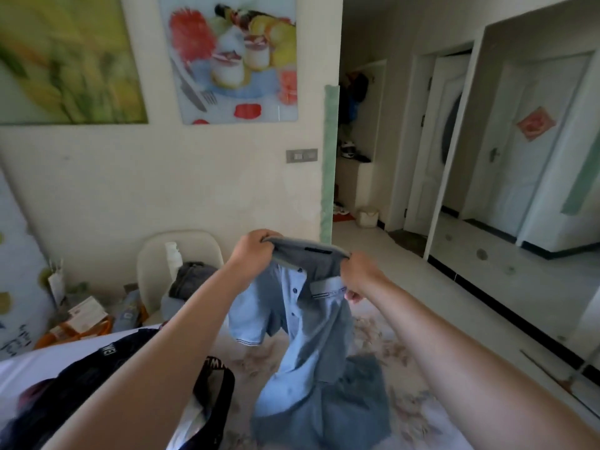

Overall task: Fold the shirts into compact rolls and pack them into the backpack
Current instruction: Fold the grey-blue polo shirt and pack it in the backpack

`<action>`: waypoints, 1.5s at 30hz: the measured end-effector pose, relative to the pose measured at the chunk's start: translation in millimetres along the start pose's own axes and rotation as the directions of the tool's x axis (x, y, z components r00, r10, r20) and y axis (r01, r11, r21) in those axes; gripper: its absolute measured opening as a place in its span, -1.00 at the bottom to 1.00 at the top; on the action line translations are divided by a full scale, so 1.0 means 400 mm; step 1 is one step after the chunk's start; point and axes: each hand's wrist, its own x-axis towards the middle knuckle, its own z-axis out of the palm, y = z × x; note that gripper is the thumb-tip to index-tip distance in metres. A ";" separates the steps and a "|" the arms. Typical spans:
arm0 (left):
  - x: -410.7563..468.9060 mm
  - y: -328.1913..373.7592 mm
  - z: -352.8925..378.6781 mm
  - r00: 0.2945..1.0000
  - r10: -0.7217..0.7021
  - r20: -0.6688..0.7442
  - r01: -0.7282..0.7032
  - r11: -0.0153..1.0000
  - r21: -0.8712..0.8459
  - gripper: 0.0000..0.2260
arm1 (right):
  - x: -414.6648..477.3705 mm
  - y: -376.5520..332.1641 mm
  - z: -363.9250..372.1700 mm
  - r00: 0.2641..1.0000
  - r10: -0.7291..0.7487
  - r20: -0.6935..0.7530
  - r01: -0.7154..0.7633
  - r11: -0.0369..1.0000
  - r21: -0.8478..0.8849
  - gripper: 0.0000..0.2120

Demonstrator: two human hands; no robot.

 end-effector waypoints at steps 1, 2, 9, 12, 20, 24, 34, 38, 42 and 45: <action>-0.007 0.012 -0.027 0.998 0.046 0.031 -0.048 0.998 0.048 -0.71 | -0.003 -0.025 -0.014 0.999 0.054 -0.008 -0.050 0.967 0.250 -0.78; -0.017 0.022 -0.055 0.994 0.097 0.042 -0.100 0.990 0.095 -0.76 | -0.003 -0.045 -0.028 0.996 0.090 0.009 -0.084 0.884 0.460 -0.73; -0.068 0.077 -0.202 0.936 0.257 -0.239 -0.185 0.940 0.288 -0.63 | -0.039 -0.107 -0.116 0.973 -0.197 -0.116 0.227 0.896 0.382 -0.57; -0.091 0.113 -0.229 0.903 0.278 -0.327 -0.162 0.927 0.339 -0.80 | -0.057 -0.116 -0.143 0.924 -0.329 -0.193 0.373 0.887 0.272 -0.77; -0.139 0.202 -0.234 0.821 0.407 -0.400 -0.186 0.854 0.486 -0.88 | -0.126 -0.177 -0.220 0.850 -0.386 -0.358 0.488 0.834 0.259 -0.51; -0.157 0.265 -0.250 0.838 0.330 -0.435 -0.110 0.882 0.457 -0.85 | -0.146 -0.194 -0.276 0.862 -0.480 -0.162 0.490 0.709 0.507 -0.35; -0.104 0.157 -0.177 0.978 0.110 -0.175 -0.028 0.909 0.416 -0.90 | -0.070 -0.094 -0.262 0.917 -0.398 -0.040 0.399 0.903 0.161 -0.70; -0.065 0.010 -0.092 0.997 0.048 -0.056 -0.012 0.859 0.513 -0.86 | 0.003 0.007 -0.153 0.941 -0.336 -0.032 0.337 0.939 0.069 -0.85; -0.010 -0.153 -0.014 1.000 0.012 -0.004 -0.007 0.784 0.620 -0.82 | 0.091 0.104 -0.040 0.973 -0.223 0.053 0.218 0.972 0.087 -0.56; 0.028 -0.245 0.070 0.999 -0.032 0.000 0.022 0.702 0.712 -0.73 | 0.159 0.182 0.046 0.982 -0.175 0.064 0.175 0.985 0.005 -0.56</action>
